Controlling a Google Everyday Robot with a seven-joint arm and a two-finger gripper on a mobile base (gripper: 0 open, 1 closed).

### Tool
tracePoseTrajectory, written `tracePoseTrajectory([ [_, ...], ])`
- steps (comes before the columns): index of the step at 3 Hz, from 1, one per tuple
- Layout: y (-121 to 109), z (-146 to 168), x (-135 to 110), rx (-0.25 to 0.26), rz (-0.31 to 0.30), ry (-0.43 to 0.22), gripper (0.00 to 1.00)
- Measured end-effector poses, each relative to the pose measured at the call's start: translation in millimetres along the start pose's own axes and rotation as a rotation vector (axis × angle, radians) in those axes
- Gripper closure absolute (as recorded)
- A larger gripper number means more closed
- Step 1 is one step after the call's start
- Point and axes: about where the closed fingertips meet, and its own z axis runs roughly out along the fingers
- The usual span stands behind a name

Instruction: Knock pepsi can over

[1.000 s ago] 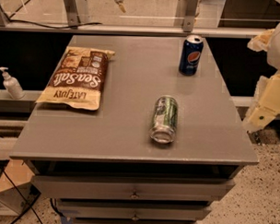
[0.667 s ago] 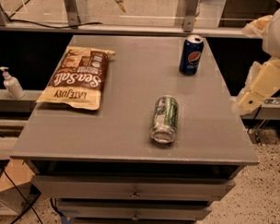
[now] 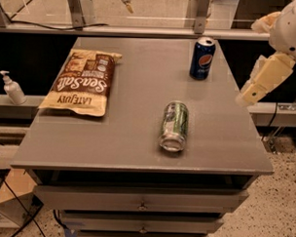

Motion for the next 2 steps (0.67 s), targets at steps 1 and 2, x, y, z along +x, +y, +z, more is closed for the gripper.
tracePoseTrajectory([
  [1, -10.9, 7.7, 1.7, 0.02, 0.076, -0.074, 0.0],
  [2, -42.5, 20.7, -8.7, 0.061, 0.147, -0.168, 0.0],
])
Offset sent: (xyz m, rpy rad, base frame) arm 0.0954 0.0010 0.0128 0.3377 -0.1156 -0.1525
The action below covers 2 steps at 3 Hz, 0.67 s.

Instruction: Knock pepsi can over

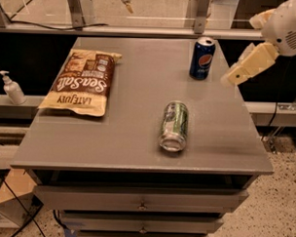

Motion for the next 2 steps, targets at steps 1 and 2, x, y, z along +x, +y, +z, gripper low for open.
tracePoseTrajectory([
  [1, -28.7, 18.1, -12.7, 0.031, 0.032, -0.03, 0.0],
  [2, -66.8, 64.2, -21.1, 0.026, 0.094, -0.043, 0.0],
])
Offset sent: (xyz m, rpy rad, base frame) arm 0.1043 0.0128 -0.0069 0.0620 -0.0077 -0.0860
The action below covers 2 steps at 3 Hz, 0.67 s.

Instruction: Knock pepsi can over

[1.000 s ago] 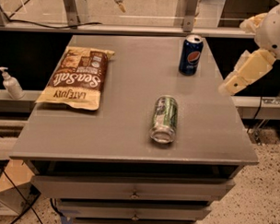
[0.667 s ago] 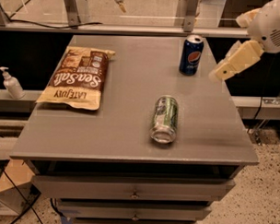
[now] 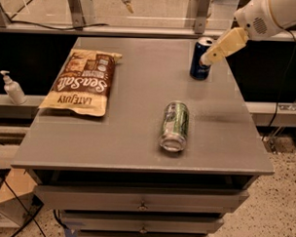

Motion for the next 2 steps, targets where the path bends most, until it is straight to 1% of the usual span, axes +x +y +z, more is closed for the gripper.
tracePoseTrajectory([
  [1, -1.9, 2.9, 0.2, -0.001, 0.003, -0.002, 0.0],
  [2, -0.2, 15.1, -1.4, -0.016, 0.027, -0.04, 0.0],
])
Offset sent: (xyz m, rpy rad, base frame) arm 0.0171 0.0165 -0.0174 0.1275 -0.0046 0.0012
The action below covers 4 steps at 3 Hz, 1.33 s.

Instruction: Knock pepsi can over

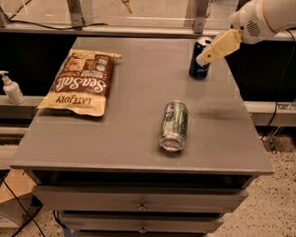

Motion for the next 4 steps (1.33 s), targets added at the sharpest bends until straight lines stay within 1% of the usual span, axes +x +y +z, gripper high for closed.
tracePoseTrajectory([
  [1, -8.4, 22.2, -2.1, -0.008, 0.037, -0.054, 0.0],
  [2, -22.7, 42.6, 4.9, -0.002, 0.08, -0.081, 0.0],
  [3, -37.2, 62.3, 15.5, 0.004, 0.129, -0.095, 0.0],
  [4, -45.8, 85.8, 28.6, -0.001, 0.169, -0.094, 0.0],
])
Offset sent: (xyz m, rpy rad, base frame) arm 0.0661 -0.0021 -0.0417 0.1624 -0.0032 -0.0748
